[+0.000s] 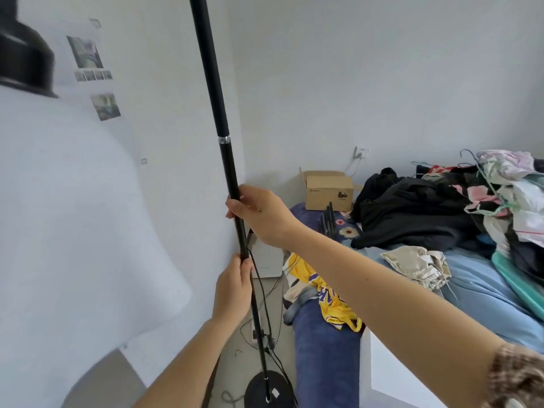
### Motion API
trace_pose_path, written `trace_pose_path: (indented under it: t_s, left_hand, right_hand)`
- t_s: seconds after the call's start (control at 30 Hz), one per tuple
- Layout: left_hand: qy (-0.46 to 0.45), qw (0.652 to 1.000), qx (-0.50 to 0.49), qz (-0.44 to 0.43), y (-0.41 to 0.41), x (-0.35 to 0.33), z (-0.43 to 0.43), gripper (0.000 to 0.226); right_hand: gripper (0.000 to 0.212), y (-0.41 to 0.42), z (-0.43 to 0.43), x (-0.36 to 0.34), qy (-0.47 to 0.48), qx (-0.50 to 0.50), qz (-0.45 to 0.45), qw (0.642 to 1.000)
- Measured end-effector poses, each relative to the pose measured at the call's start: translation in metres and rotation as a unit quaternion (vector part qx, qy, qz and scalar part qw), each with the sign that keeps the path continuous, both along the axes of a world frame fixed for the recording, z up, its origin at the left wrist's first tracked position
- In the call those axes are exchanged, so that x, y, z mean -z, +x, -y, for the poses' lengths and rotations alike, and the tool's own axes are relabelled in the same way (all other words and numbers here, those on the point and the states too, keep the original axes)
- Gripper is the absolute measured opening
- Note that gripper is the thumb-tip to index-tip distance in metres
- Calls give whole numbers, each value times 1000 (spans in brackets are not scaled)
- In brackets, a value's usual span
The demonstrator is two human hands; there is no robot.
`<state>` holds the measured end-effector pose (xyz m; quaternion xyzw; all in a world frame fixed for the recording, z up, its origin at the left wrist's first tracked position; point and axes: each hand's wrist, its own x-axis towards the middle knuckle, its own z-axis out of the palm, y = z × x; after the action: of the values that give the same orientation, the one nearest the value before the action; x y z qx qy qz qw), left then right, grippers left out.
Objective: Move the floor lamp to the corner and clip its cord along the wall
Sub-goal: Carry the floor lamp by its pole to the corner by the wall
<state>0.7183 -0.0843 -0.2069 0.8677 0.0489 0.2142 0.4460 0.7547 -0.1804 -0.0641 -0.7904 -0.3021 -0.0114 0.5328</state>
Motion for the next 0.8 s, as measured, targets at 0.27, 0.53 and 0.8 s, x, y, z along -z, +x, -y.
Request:
trace_pose_path:
  t_s: [0.27, 0.53, 0.8]
  left_hand:
    - [18, 1000, 10, 21, -93, -21, 3, 27]
    - [28, 996, 80, 9, -187, -13, 8, 27]
    - [-9, 975, 221, -3, -295, 2, 4, 25]
  right_hand:
    - [19, -93, 9, -26, 12, 15, 18, 1000]
    - [15, -193, 23, -18, 8, 72, 5, 997]
    - [18, -324, 23, -2, 4, 196, 9, 980]
